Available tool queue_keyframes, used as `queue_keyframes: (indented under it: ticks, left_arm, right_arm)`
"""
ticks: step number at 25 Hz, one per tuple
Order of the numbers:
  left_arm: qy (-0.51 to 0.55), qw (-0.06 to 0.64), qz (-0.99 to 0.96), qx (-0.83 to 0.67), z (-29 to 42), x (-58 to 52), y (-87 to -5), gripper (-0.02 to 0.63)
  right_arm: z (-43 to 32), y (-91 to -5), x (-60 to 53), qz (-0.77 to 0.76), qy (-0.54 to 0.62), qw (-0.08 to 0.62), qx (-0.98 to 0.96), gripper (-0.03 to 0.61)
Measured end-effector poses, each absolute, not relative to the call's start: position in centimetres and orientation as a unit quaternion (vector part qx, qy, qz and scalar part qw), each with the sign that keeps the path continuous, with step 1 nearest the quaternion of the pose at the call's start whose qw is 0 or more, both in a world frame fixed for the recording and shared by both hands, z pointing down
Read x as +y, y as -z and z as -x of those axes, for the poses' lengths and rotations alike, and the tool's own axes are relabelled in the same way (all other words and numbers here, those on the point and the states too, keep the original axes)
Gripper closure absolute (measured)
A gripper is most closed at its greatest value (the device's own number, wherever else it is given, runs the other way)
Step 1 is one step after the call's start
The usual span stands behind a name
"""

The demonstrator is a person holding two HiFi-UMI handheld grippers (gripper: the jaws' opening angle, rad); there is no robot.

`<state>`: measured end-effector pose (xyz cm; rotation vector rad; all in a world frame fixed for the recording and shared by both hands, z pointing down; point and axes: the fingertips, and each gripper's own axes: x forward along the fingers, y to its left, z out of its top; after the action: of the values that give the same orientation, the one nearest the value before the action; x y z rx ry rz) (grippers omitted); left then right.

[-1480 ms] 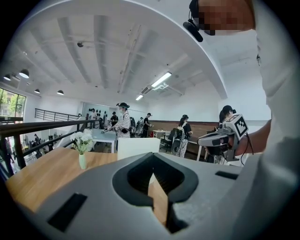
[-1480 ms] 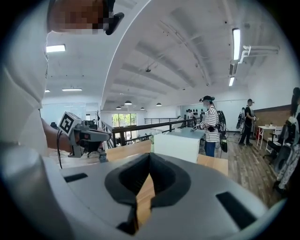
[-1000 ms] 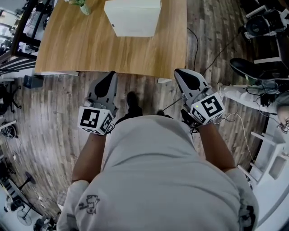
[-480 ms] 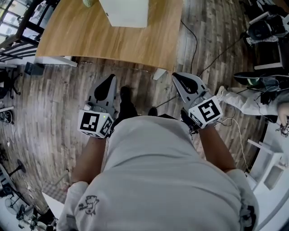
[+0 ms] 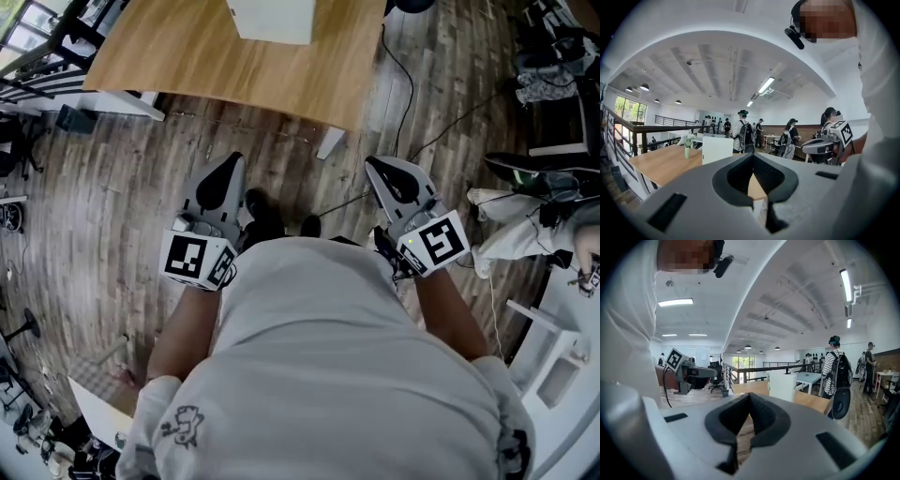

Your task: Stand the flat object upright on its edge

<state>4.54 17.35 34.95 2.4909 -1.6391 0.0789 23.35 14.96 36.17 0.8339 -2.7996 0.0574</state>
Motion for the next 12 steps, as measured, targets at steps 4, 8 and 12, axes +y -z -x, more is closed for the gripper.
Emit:
queue_keyframes:
  ticks: [4, 8, 12]
  left_arm:
    - [-0.027, 0.072, -0.833, -0.549, -4.7, 18.1, -34.6, 0.607]
    - [-0.025, 0.066, -0.831, -0.552, -4.7, 18.3, -34.0, 0.607]
    - [-0.021, 0.065, -0.828, -0.556, -4.5, 18.4, -33.6, 0.607]
  right_arm:
    - [-23.7, -35.9, 16.1, -0.292, -0.018, 0.102, -0.951, 0.574]
    - [-23.9, -35.3, 16.6, -0.295, -0.016, 0.091, -0.951, 0.574]
    - [-23.8, -35.1, 16.6, -0.295, -0.014, 0.091, -0.951, 0.574]
